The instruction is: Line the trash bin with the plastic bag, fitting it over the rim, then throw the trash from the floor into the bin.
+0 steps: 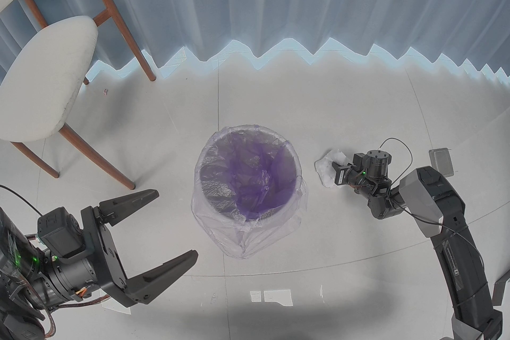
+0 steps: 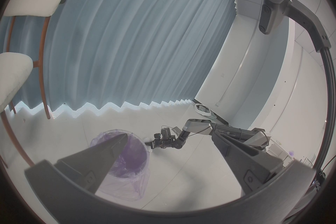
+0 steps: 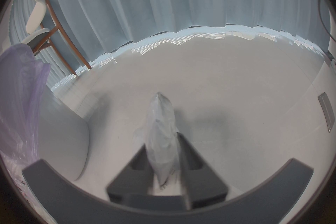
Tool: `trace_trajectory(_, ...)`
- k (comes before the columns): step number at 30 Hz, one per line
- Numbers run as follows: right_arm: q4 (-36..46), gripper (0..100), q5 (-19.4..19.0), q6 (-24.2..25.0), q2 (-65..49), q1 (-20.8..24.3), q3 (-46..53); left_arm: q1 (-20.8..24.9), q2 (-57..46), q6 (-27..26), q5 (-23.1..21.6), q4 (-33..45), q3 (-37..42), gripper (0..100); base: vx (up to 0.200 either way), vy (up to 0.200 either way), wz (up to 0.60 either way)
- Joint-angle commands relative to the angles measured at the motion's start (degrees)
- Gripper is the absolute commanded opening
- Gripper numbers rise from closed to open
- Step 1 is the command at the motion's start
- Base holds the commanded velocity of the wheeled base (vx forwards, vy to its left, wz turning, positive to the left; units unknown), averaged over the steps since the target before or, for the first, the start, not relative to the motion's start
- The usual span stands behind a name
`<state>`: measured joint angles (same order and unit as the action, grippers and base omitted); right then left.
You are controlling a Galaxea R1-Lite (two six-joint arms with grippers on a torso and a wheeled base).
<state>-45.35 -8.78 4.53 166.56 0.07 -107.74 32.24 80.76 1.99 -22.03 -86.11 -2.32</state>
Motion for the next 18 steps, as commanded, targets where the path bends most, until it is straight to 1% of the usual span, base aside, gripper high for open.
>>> trace_trajectory(1,0.5,0,0.0,0.0,0.3,0.0,-0.3,0.0,0.5,-0.2,0.1,0.0,0.0,100,0.000,0.000,0.00)
trace_trajectory(11,-0.5,0,0.2,0.0,-0.4,-0.3,0.7,0.0,1.3,-0.3,0.0,-0.1,0.9,100,0.000,0.000,0.00)
trace_trajectory(13,-0.9,0,0.9,0.0,-0.7,-0.9,1.0,0.0,1.2,-0.3,0.0,-0.2,0.8,100,0.000,0.000,0.00)
trace_trajectory(16,-1.8,0,1.3,0.3,-3.5,-1.0,4.9,0.0,1.3,-0.3,0.0,-0.1,1.0,100,0.000,0.000,0.00)
trace_trajectory(18,-3.8,0,1.3,0.3,-5.1,-1.0,8.5,0.0,1.2,-0.3,0.0,-0.2,0.9,100,0.000,0.000,0.00)
